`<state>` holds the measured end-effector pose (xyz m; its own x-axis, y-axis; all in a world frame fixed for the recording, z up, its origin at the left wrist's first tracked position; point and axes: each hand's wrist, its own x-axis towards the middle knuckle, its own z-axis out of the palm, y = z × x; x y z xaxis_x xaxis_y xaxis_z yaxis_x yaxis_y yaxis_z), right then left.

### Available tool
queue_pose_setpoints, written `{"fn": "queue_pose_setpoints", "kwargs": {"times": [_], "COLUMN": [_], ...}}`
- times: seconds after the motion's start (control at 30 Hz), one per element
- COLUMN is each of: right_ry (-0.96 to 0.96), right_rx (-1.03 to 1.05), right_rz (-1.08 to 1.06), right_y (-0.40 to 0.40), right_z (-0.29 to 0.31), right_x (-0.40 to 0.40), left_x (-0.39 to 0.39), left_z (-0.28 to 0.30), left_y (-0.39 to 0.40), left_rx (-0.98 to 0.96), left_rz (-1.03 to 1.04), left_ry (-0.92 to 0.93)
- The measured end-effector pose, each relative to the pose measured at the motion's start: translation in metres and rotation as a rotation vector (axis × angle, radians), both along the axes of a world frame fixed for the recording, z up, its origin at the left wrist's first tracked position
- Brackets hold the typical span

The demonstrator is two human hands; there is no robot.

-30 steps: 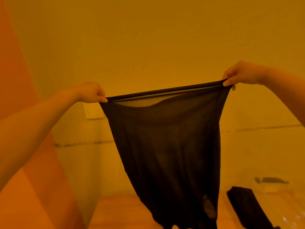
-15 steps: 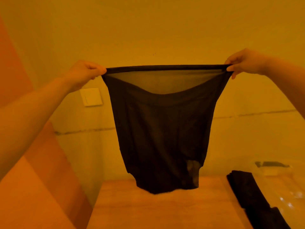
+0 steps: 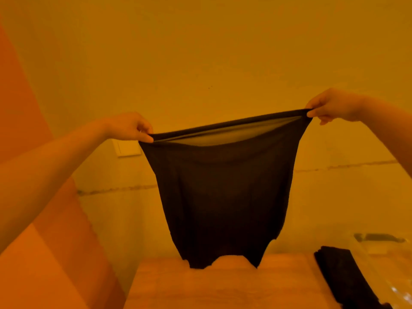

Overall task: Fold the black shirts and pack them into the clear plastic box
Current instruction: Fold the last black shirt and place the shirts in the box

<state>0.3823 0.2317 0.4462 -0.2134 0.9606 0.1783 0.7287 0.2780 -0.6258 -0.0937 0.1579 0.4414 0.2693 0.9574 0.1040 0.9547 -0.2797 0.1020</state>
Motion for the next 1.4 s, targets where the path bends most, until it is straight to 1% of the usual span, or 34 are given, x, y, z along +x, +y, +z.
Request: {"fn": "queue_pose_setpoints", "kwargs": {"times": [0.07,0.13,0.17,0.23,0.33,0.37,0.4,0.47,0.57,0.67,0.73,0.77,0.87,0.9,0.97,1.0,1.03,1.1,1.23,1.33,1.4], "right_ry": [0.002,0.049,0.089,0.156,0.133,0.120,0.122,0.189,0.255,0.334,0.349,0.342,0.306,0.265,0.169,0.127,0.089,0.056,0.019,0.096,0.140], "right_rx": [-0.010,-0.045,-0.072,-0.123,-0.128,-0.105,-0.084,-0.062,-0.092,-0.110,-0.121,-0.122,-0.152,-0.153,-0.142,-0.132,-0.125,-0.119,-0.082,0.016,0.036], "right_rz": [0.017,0.065,0.088,0.124,0.161,0.155,0.142,0.122,0.111,0.093,0.093,0.090,0.102,0.109,0.119,0.117,0.106,0.078,0.064,0.056,0.072], "right_y": [0.001,0.003,0.004,0.006,0.008,0.009,0.010,0.015,0.018,0.021,0.028,0.029,0.029,0.030,0.031,0.032,0.034,0.038,0.045,0.050,0.053], "right_z": [0.000,-0.002,-0.003,-0.005,-0.009,-0.010,-0.011,-0.011,-0.008,-0.007,-0.008,-0.008,-0.006,-0.005,-0.004,-0.004,-0.004,-0.005,-0.002,0.002,0.004], "right_x": [-0.001,-0.003,-0.003,-0.003,-0.006,-0.007,-0.007,-0.005,-0.002,0.002,0.005,0.005,0.001,0.000,-0.002,-0.002,0.000,0.005,0.007,0.005,0.006], "left_x": [0.000,0.000,0.000,-0.001,-0.003,-0.003,-0.002,0.002,0.005,0.000,-0.003,-0.005,-0.002,-0.001,-0.003,-0.004,-0.006,-0.009,0.000,0.003,0.004], "left_z": [-0.001,-0.003,-0.004,-0.003,-0.001,-0.001,-0.001,-0.002,-0.003,-0.004,-0.007,-0.009,-0.014,-0.016,-0.017,-0.017,-0.017,-0.017,-0.015,-0.014,-0.015], "left_y": [0.001,0.001,0.001,-0.002,-0.006,-0.008,-0.009,-0.011,-0.015,-0.018,-0.016,-0.013,-0.003,0.000,0.003,0.005,0.006,0.010,0.010,0.013,0.013], "left_rx": [0.046,0.145,0.183,0.206,0.136,0.112,0.093,0.032,-0.128,-0.214,-0.272,-0.295,-0.348,-0.337,-0.244,-0.183,-0.121,-0.027,0.043,0.140,0.199], "left_rz": [0.015,0.009,0.009,0.023,0.055,0.060,0.061,0.052,0.013,-0.032,-0.014,0.008,0.111,0.134,0.147,0.143,0.137,0.161,0.260,0.274,0.291], "left_ry": [0.095,0.099,0.064,-0.075,-0.362,-0.434,-0.469,-0.423,-0.335,-0.341,-0.339,-0.270,0.121,0.194,0.243,0.238,0.198,0.043,-0.338,-0.538,-0.593]}}
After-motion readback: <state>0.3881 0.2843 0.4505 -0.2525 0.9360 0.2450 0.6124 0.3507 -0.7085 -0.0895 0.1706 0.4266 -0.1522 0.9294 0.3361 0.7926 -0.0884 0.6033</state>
